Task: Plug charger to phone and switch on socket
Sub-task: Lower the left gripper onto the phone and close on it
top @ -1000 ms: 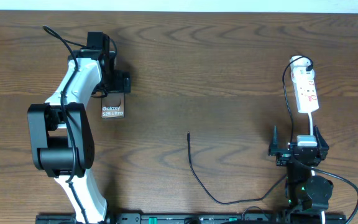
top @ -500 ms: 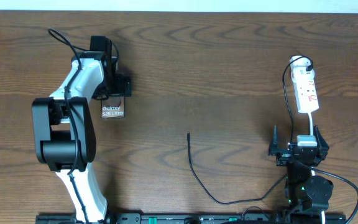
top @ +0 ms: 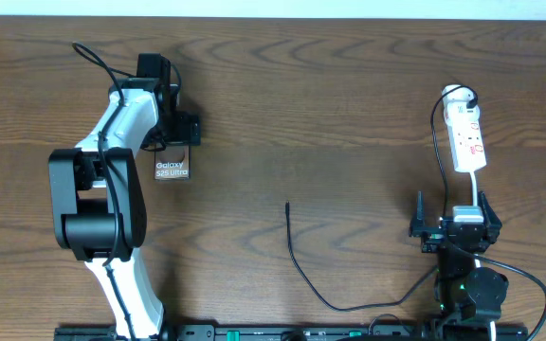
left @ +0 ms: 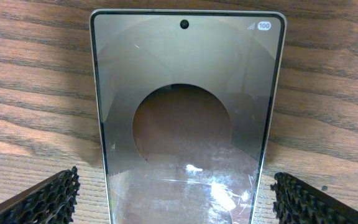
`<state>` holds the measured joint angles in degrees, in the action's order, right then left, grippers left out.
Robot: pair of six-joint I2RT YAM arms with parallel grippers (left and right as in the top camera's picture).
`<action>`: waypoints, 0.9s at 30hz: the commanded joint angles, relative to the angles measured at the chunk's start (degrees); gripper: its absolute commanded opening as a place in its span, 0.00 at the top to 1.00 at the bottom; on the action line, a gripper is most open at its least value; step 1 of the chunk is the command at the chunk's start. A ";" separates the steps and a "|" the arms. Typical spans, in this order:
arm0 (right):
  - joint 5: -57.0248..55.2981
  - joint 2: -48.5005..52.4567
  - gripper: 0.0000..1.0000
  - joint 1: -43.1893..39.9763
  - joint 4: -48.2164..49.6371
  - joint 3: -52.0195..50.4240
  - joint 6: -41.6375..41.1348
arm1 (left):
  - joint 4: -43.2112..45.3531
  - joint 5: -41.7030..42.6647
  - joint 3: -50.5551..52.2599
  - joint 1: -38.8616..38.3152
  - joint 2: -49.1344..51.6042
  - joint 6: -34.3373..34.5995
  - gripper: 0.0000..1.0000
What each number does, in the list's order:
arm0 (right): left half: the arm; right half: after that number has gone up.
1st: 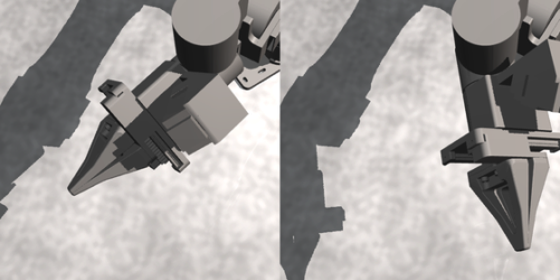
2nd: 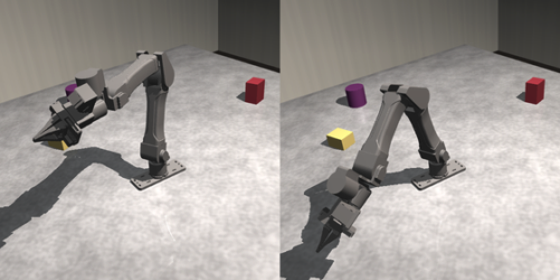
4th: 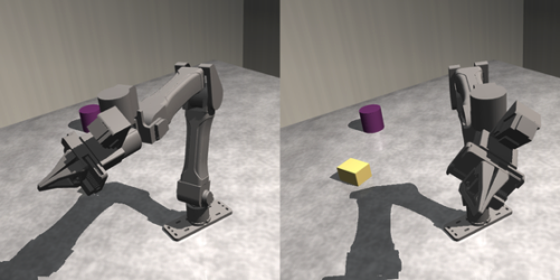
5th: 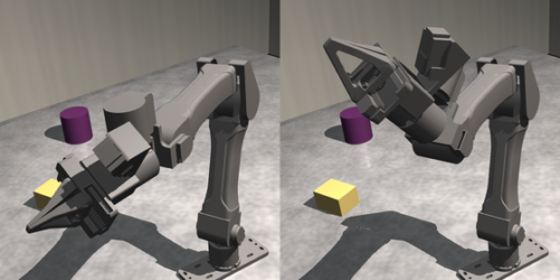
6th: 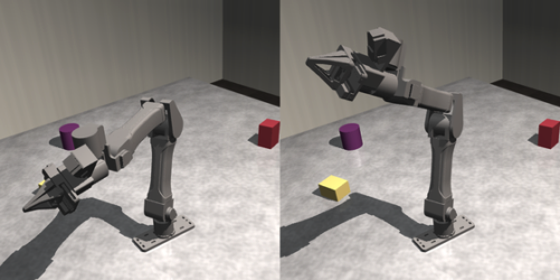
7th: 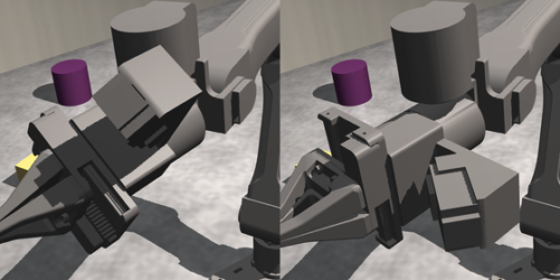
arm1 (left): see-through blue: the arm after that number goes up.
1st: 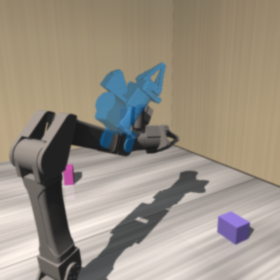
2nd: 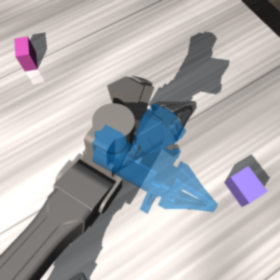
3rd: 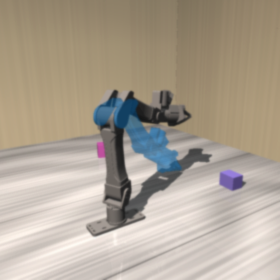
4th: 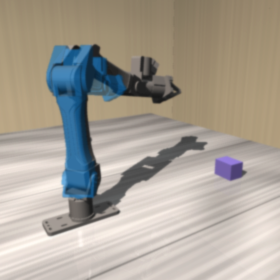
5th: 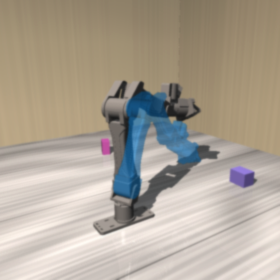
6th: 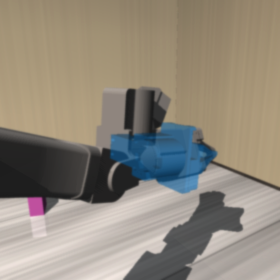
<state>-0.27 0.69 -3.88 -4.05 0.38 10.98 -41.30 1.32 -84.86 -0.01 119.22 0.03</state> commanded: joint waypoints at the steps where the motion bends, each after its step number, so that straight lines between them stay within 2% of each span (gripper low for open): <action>1: -0.66 -0.31 0.01 0.59 -0.24 -0.04 -0.63 | 0.07 -0.31 0.28 0.24 1.22 0.22 0.02; 27: -0.68 -0.31 0.01 0.59 -0.26 -0.04 -0.63 | -1.90 -0.31 0.28 0.24 4.24 0.22 0.02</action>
<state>-0.27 0.69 -3.88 -4.05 0.40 10.98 -42.09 1.80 -84.90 -0.01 121.10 0.19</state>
